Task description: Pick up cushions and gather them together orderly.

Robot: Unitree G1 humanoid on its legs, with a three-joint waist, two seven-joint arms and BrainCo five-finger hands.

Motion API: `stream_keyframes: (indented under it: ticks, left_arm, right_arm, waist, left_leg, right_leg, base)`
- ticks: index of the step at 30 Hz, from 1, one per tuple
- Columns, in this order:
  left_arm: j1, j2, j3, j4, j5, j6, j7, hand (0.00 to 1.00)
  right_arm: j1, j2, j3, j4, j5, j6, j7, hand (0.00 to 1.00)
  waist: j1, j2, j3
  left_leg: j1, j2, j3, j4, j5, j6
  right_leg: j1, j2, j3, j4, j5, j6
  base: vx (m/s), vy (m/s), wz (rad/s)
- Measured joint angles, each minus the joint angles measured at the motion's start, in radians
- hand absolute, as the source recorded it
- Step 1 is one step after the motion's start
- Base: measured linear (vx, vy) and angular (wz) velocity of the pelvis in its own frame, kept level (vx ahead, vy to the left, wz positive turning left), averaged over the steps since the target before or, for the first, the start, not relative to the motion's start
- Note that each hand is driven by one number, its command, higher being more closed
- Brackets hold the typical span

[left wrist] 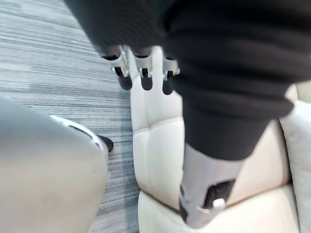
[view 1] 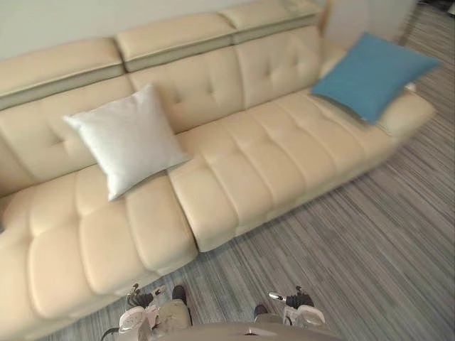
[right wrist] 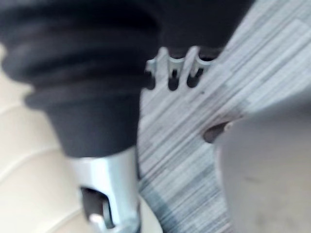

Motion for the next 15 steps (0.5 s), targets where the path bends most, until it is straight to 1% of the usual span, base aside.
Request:
stream_keyframes:
  ticks: [1,3,5,6,7,8,9,10,11,12,13,14,15]
  left_arm:
    - [-0.004,0.003,0.000,-0.001,0.000,0.000,-0.001,0.00]
    - [-0.026,0.011,0.001,0.000,0.001,0.004,-0.001,0.00]
    - [-0.027,0.012,0.000,0.000,0.011,0.008,-0.001,0.00]
    - [-0.028,0.012,0.000,0.000,0.016,0.010,-0.001,0.00]
    - [-0.028,0.010,0.002,0.001,0.017,0.012,-0.001,0.00]
    - [-0.029,0.008,0.002,0.001,0.017,0.016,-0.002,0.00]
    - [-0.027,0.009,0.001,0.003,0.018,0.017,-0.002,0.00]
    - [-0.028,0.022,-0.011,0.001,0.020,0.019,-0.003,0.00]
    - [-0.036,0.026,-0.017,0.003,0.020,0.020,-0.004,0.00]
    - [-0.052,0.031,-0.022,0.004,0.020,0.020,-0.009,0.00]
    - [-0.055,0.029,-0.023,0.009,0.021,0.020,-0.012,0.00]
    - [-0.058,0.021,-0.030,0.015,0.028,0.018,-0.015,0.00]
    - [-0.061,0.019,-0.035,0.018,0.031,0.018,-0.015,0.00]
  right_arm:
    - [0.003,0.003,-0.007,-0.005,0.010,0.001,0.000,0.00]
    - [0.013,0.023,-0.025,-0.014,0.029,0.001,-0.004,0.00]
    - [0.022,0.025,-0.033,-0.016,0.029,0.000,-0.007,0.00]
    - [0.019,0.025,-0.032,-0.016,0.030,0.000,-0.012,0.00]
    - [-0.003,0.024,-0.026,-0.015,0.029,0.000,-0.015,0.00]
    - [-0.018,0.023,-0.004,-0.015,0.029,-0.003,-0.016,0.00]
    - [-0.026,0.020,0.004,-0.015,0.029,-0.010,-0.017,0.00]
    - [-0.037,0.030,0.007,-0.006,0.029,-0.007,-0.019,0.00]
    - [-0.035,0.028,0.006,-0.001,0.029,-0.004,-0.019,0.00]
    - [-0.034,0.012,-0.001,-0.006,0.028,-0.005,-0.020,0.00]
    - [-0.034,0.002,-0.001,-0.002,0.028,-0.009,-0.021,0.00]
    - [-0.033,-0.027,-0.001,0.029,0.027,-0.011,-0.021,0.00]
    - [-0.033,-0.030,-0.004,0.030,0.034,-0.012,-0.020,0.00]
  waist:
    - [-0.005,-0.004,0.003]
    - [-0.012,-0.019,0.010]
    - [-0.010,-0.020,0.011]
    - [-0.009,-0.018,0.012]
    - [0.002,-0.010,0.012]
    - [0.014,-0.001,0.012]
    - [0.023,0.007,0.014]
    - [0.017,-0.012,0.014]
    - [0.016,-0.015,0.013]
    - [-0.008,0.000,0.019]
    - [-0.011,0.012,0.021]
    - [-0.013,0.037,0.015]
    - [-0.014,0.050,0.017]
  left_leg:
    - [-0.001,0.000,0.004,0.005,-0.005,0.000]
    - [-0.009,0.007,0.013,0.057,-0.050,0.002]
    - [-0.012,0.025,0.029,0.099,-0.093,0.003]
    - [-0.012,0.044,0.058,0.132,-0.120,0.002]
    - [-0.004,0.082,0.111,0.154,-0.151,0.005]
    - [0.002,0.097,0.124,0.144,-0.157,0.016]
    - [0.007,0.114,0.155,0.137,-0.148,0.026]
    - [0.044,0.117,0.262,0.116,-0.135,0.025]
    - [0.058,0.117,0.298,0.117,-0.136,0.025]
    - [0.088,0.118,0.313,0.116,-0.135,0.025]
    - [0.109,0.117,0.319,0.104,-0.136,0.025]
    - [0.158,0.106,0.343,0.059,-0.142,0.017]
    - [0.166,0.102,0.347,0.047,-0.144,0.014]
  right_leg:
    - [-0.008,0.001,0.008,-0.002,0.003,-0.010]
    - [-0.040,0.017,0.051,-0.001,0.020,-0.035]
    - [-0.056,0.039,0.097,0.002,0.033,-0.044]
    - [-0.071,0.058,0.119,0.008,0.055,-0.037]
    - [-0.128,0.095,0.062,0.031,0.140,-0.007]
    - [-0.155,0.117,-0.035,0.011,0.204,-0.057]
    - [-0.163,0.117,-0.105,-0.012,0.227,-0.086]
    - [-0.177,0.071,-0.384,0.015,0.173,-0.099]
    - [-0.172,0.049,-0.496,0.010,0.173,-0.093]
    - [-0.160,0.046,-0.618,0.013,0.188,-0.109]
    - [-0.153,0.045,-0.659,0.013,0.187,-0.116]
    - [-0.150,0.045,-0.700,0.015,0.162,-0.139]
    - [-0.152,0.049,-0.691,0.021,0.159,-0.137]
  base:
    - [0.01,0.058,-0.79]
    - [0.03,0.033,-0.86]
    - [0.05,0.011,-0.95]
    - [0.06,-0.003,-1.79]
    - [0.07,-0.015,-2.32]
    - [0.06,-0.021,-2.40]
    - [0.12,-0.030,-2.26]
    - [0.12,-0.032,-1.85]
    - [0.14,-0.072,-1.76]
    - [0.07,-0.074,-1.07]
    - [0.08,-0.119,-1.12]
    - [0.05,-0.062,-0.80]
    - [0.04,-0.020,-0.82]
